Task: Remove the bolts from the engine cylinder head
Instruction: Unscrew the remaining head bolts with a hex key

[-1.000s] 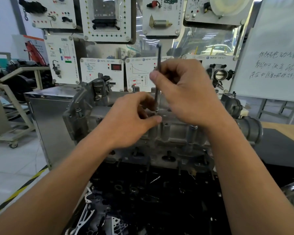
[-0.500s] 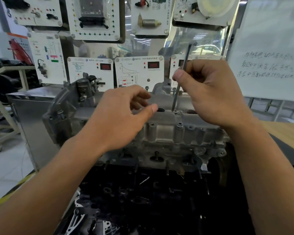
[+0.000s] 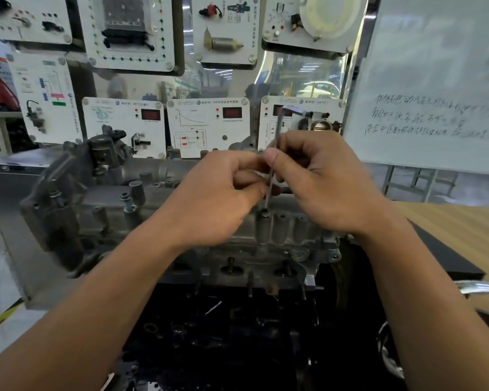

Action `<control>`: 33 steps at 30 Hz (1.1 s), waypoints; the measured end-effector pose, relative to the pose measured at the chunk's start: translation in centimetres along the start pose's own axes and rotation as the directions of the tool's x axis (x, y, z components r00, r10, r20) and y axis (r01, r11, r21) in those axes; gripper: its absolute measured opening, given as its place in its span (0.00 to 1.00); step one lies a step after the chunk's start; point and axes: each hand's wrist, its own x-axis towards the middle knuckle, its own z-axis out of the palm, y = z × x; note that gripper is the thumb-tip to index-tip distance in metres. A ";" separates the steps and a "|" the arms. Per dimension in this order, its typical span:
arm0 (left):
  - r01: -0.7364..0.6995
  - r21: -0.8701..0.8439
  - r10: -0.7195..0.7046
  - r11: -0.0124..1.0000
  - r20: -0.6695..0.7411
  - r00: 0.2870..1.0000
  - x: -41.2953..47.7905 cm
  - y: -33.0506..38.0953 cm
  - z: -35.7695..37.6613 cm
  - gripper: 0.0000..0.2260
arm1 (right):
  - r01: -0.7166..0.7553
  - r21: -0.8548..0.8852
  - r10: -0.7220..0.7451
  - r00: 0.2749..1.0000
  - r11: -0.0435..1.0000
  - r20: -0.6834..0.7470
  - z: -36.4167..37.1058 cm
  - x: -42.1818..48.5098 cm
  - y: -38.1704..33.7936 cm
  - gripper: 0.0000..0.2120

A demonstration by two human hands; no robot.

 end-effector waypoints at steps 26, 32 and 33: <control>0.002 -0.115 -0.045 0.993 -0.372 0.927 0.4 -1.7 3.4 0.12 | 0.120 0.543 0.055 0.954 0.831 -0.295 2.0 0.7 1.0 0.05; -0.065 -0.191 0.029 0.979 -0.186 0.982 -0.2 -1.8 2.7 0.08 | 0.098 0.518 0.024 0.974 0.850 -0.224 1.8 0.2 1.4 0.02; -0.081 -0.186 0.056 0.979 -0.137 0.989 -0.3 -2.0 2.5 0.11 | 0.082 0.516 0.027 0.979 0.852 -0.200 1.8 0.3 1.3 0.03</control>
